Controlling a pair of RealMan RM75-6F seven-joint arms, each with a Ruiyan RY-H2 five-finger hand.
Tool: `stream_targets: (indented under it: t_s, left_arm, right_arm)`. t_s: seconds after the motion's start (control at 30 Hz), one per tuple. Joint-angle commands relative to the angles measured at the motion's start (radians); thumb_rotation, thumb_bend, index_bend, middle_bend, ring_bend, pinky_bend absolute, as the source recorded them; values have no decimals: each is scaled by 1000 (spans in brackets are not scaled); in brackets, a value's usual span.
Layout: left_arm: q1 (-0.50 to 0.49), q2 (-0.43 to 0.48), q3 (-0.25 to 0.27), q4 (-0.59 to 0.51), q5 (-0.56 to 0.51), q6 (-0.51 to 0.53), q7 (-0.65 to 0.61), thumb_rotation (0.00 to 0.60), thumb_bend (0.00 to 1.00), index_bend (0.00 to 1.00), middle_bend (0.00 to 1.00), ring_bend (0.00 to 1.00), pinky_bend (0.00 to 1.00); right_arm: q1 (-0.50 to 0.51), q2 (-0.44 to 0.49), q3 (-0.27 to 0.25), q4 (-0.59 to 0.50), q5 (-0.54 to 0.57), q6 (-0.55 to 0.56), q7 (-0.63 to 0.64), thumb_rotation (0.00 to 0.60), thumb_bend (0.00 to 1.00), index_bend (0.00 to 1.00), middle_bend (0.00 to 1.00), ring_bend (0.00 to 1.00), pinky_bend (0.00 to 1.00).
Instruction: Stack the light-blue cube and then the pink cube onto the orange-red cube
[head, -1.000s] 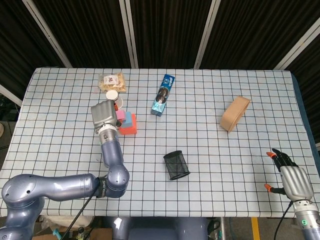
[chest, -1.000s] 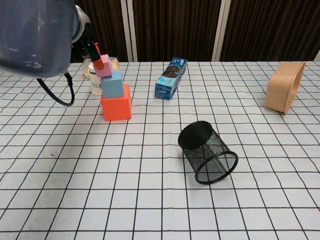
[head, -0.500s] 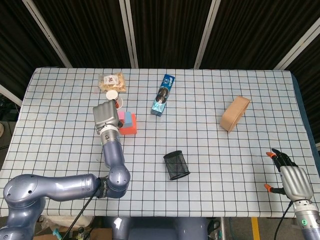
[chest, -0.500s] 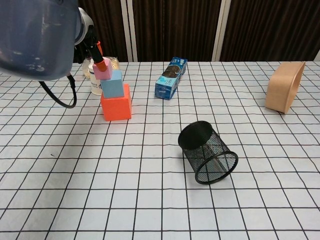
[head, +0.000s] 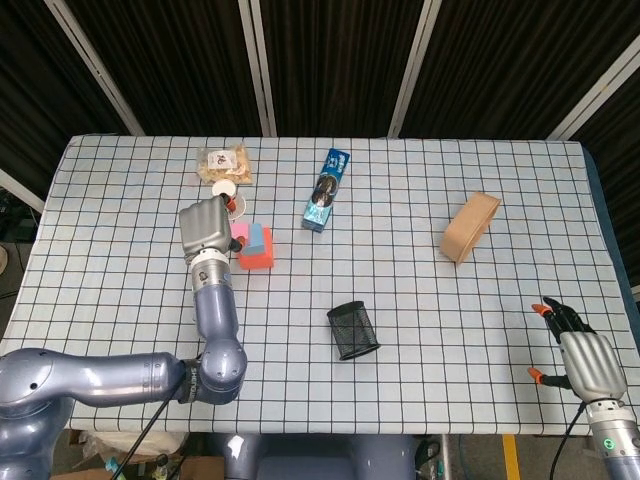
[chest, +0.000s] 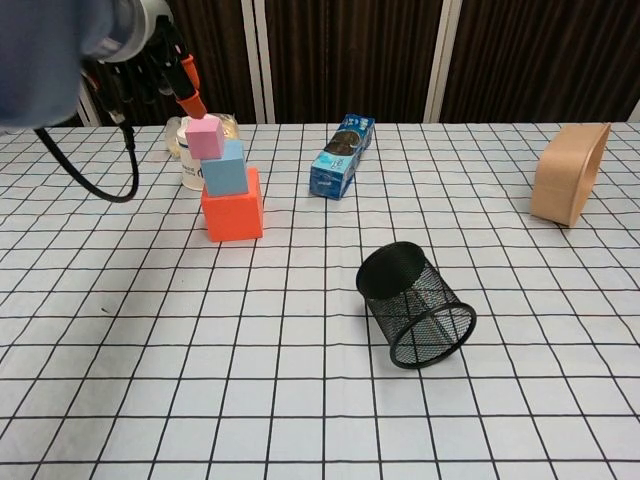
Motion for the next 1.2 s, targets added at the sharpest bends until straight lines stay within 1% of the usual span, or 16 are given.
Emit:
stream_targets:
  t_s: [0.03,0.13,0.23,0.37,0.57,0.67,0.93,1.2]
  left_arm:
    - [64,90,-3,-117,4,12,0,600,314,352,841,677,708]
    - [106,145,8,-168,-10,2,1,600,314,362,841,677,708]
    - [135,182,39,-193,-22,-23,10,600,314,364,841,678,708]
    - [152,197,93,-189,-29,-68,13,600,314,359,841,678,708]
    - [138,172,158,-160,-28,-109,15,600,314,325,841,678,708]
    - [128,154,182,-144,-20,-116,10,600,314,317,841,677,708]
    - [104,114,216,-110,-24,-120,8,600,314,313,841,677,708]
    - [81,81,238,-94,-22,-114,18,600,314,311,842,678,708]
  right_arm:
    - [0,0,-1,-2,-2,0,-1,600,137,178,106,135,347]
    - [0,1,-2,-6,-2,1,-4,600,138,178,106,135,348]
    - [-1,2,-2,-9,-3,2,-6,600,138,178,106,135,348]
    - [1,1,-3,-10,2,-4,-12,600,138,178,106,135,347]
    - [3,0,-1,-10,10,-11,-15,600,138,178,106,135,347]
    - [3,0,-1,-8,11,-11,-13,600,138,178,106,135,348]
    - [3,3,-2,-6,6,-9,-2,600,138,178,106,135,347]
    - [4,4,-3,-6,4,-12,4,600,138,186,106,135,347]
